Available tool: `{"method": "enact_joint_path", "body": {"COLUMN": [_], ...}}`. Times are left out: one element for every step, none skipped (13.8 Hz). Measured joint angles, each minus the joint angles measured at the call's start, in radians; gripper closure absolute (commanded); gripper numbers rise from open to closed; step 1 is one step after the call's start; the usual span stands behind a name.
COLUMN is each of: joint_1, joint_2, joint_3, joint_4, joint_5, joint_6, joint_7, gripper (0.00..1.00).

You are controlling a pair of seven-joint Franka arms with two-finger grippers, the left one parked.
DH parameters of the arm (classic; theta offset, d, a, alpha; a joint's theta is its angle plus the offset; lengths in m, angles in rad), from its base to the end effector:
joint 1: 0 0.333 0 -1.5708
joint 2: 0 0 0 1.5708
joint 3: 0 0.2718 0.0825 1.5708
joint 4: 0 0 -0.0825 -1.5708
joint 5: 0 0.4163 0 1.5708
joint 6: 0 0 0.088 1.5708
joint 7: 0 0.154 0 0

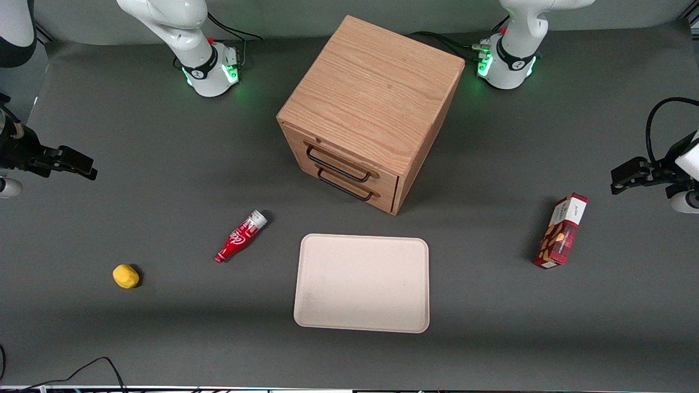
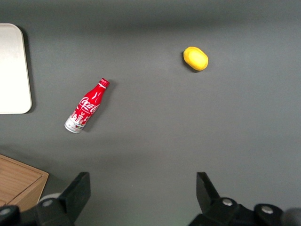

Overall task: Open upper drawer
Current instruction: 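Move the right gripper toward the upper drawer's black handle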

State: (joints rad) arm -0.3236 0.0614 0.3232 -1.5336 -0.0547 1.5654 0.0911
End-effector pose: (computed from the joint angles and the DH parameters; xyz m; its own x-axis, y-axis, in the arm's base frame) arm 0.6000 -0.0126 0.5170 0.9955 -0.0917 -0.0231 -0.0908 -0.9952 0.0374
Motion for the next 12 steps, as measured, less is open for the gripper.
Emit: {"method": "enact_joint_path", "body": {"joint_1": [0.000, 0.000, 0.000, 0.002, 0.006, 0.014, 0.027, 0.042, 0.061, 0.084, 0.106, 0.122], "joint_2": [0.000, 0.001, 0.003, 0.007, 0.015, 0.026, 0.041, 0.059, 0.079, 0.101, 0.127, 0.156], "joint_3": [0.000, 0.000, 0.000, 0.003, 0.014, 0.040, 0.077, 0.125, 0.172, 0.210, 0.238, 0.264], "joint_4": [-0.001, -0.002, -0.003, -0.004, -0.004, -0.004, -0.002, 0.002, 0.007, 0.013, 0.020, 0.030], "joint_5": [0.000, 0.000, 0.000, 0.002, 0.004, 0.007, 0.008, 0.008, 0.009, 0.009, 0.009, 0.011], "joint_6": [0.000, 0.000, 0.000, 0.002, 0.003, 0.007, 0.015, 0.032, 0.052, 0.067, 0.078, 0.093], "joint_7": [0.000, 0.000, 0.000, -0.001, -0.004, -0.005, -0.005, -0.004, 0.000, 0.006, 0.008, 0.009], "gripper": [0.00, 0.00, 0.00, 0.00, 0.00, 0.00, 0.00, 0.00, 0.00, 0.00, 0.00, 0.00]}}
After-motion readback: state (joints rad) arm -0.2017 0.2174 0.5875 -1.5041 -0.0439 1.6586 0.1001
